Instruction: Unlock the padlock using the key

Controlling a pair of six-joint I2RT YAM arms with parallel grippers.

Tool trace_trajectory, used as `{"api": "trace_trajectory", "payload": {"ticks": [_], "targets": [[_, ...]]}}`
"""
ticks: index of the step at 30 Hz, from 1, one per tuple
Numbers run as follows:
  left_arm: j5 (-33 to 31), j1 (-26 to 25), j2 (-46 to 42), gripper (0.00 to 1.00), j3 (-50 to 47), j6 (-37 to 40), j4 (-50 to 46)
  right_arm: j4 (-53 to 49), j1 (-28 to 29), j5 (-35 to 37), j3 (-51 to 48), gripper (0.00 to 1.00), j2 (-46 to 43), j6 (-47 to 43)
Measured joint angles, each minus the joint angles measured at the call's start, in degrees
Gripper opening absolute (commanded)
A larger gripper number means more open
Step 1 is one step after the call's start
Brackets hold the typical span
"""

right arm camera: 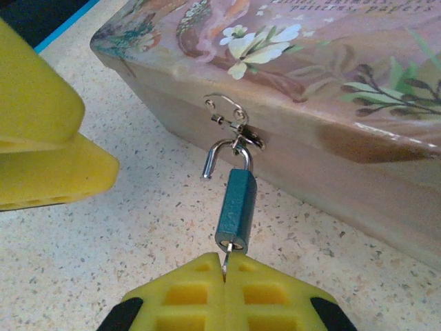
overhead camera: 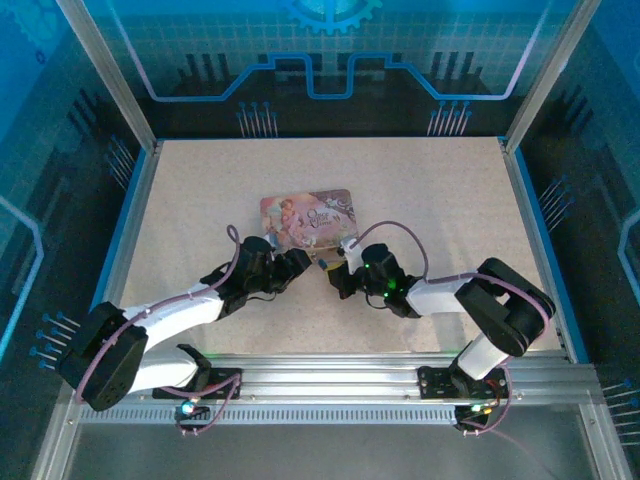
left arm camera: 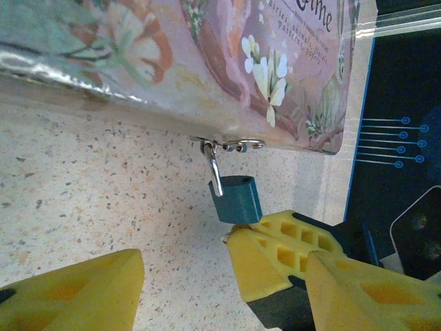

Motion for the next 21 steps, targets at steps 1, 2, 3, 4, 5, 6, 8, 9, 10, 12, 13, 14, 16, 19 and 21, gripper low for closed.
{"api": "trace_trajectory", "payload": {"ticks": [1, 2, 3, 4, 5, 6, 8, 9, 10, 12, 13, 14, 16, 19, 21], "targets": [[-0.2, 0.0, -0.3, 0.69, 0.2, 0.3, -0.9, -0.4, -0.4, -0.5, 0.0, 0.0, -0.2, 0.6], [-0.4, 0.2, -0.9, 0.7, 0.5, 0.9, -2.1, -1.1, -1.0, -1.4, 0.2, 0.0, -0.3, 1.6], [-0.5, 0.4, -1.7, 0.71, 0.9, 1.4, -3.4, -1.8, -1.5, -2.2, 0.5, 0.0, -0.5, 2.6], [-0.7, 0.7, -2.6, 0.72, 1.2, 1.8, -4.4, -2.5, -1.8, -3.0, 0.9, 0.0, -0.5, 3.5], [-1.0, 1.3, -3.9, 0.73, 1.6, 2.5, -5.5, -3.1, -2.1, -3.8, 1.2, 0.0, -0.5, 4.7], [-1.3, 1.9, -5.1, 0.74, 1.9, 2.9, -6.4, -3.6, -2.2, -4.6, 1.5, 0.0, -0.5, 5.9], [-1.5, 3.4, -7.4, 0.75, 2.3, 3.9, -7.7, -4.2, -2.6, -5.7, 1.8, 0.0, -0.5, 8.2], [-1.5, 4.2, -8.4, 0.76, 2.4, 4.3, -8.5, -4.4, -2.8, -6.4, 2.0, 0.0, -0.5, 9.3], [-1.5, 5.0, -9.2, 0.77, 2.5, 4.5, -9.1, -4.4, -3.0, -6.8, 2.0, 0.0, -0.4, 10.2], [-1.5, 6.8, -10.4, 0.79, 2.5, 5.3, -10.5, -4.5, -3.5, -7.8, 2.1, 0.0, -0.1, 11.9], [-1.4, 7.5, -10.7, 0.79, 2.5, 5.7, -11.1, -4.5, -3.7, -8.2, 2.2, 0.0, 0.0, 12.5], [-1.2, 8.6, -10.9, 0.8, 2.5, 6.0, -11.8, -4.5, -3.9, -8.6, 2.3, 0.0, 0.2, 13.3], [-0.7, 10.6, -11.0, 0.8, 2.6, 6.8, -12.9, -4.5, -4.3, -9.6, 2.4, 0.02, 0.6, 14.3], [1.0, 13.9, -10.8, 0.8, 2.7, 8.1, -14.3, -4.5, -4.9, -11.4, 3.1, 0.03, 2.0, 15.6], [2.4, 16.1, -10.2, 0.8, 3.0, 9.0, -14.8, -4.2, -5.5, -12.7, 3.5, 0.03, 3.1, 16.3]]}}
